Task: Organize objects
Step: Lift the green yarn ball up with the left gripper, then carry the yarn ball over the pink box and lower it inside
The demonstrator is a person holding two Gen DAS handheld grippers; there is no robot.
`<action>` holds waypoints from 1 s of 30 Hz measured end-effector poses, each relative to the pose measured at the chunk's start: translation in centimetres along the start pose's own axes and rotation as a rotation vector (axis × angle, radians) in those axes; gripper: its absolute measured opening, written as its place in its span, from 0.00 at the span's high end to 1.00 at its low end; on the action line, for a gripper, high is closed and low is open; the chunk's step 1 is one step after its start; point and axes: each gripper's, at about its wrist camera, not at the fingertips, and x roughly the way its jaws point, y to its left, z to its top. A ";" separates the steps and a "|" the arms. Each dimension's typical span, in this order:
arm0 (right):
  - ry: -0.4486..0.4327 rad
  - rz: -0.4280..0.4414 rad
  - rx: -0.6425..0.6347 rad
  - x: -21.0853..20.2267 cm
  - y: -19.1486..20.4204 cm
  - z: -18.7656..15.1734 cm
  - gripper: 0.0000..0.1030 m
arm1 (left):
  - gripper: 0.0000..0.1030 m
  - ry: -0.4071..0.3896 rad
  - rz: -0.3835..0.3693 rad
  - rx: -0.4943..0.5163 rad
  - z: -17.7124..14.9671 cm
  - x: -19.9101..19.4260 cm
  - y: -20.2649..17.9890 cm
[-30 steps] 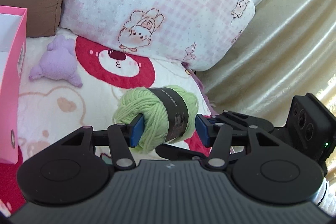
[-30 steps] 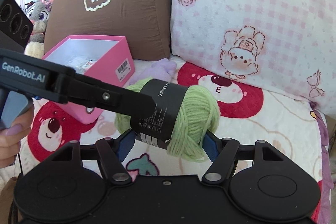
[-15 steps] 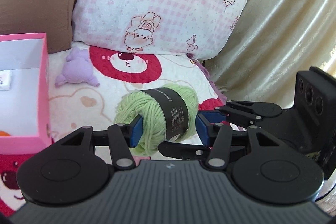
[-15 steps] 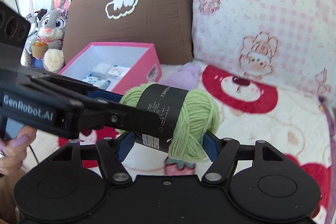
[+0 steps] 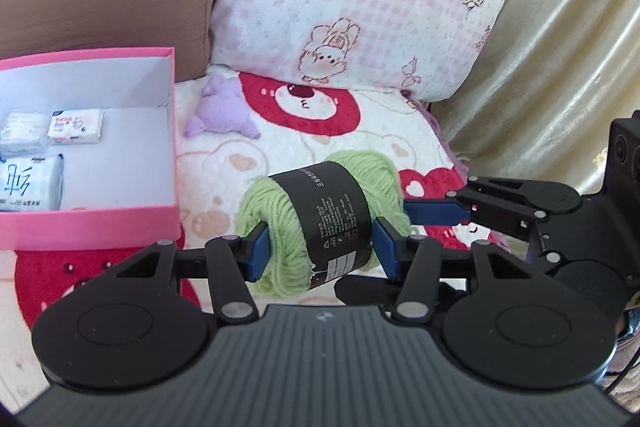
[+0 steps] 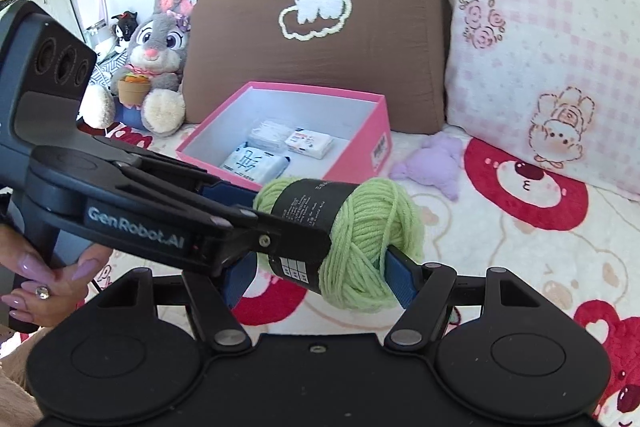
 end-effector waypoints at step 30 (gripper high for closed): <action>-0.055 0.009 -0.260 4.4 8.6 8.9 0.39 | 0.51 -0.041 0.145 -0.070 5.5 -8.6 6.9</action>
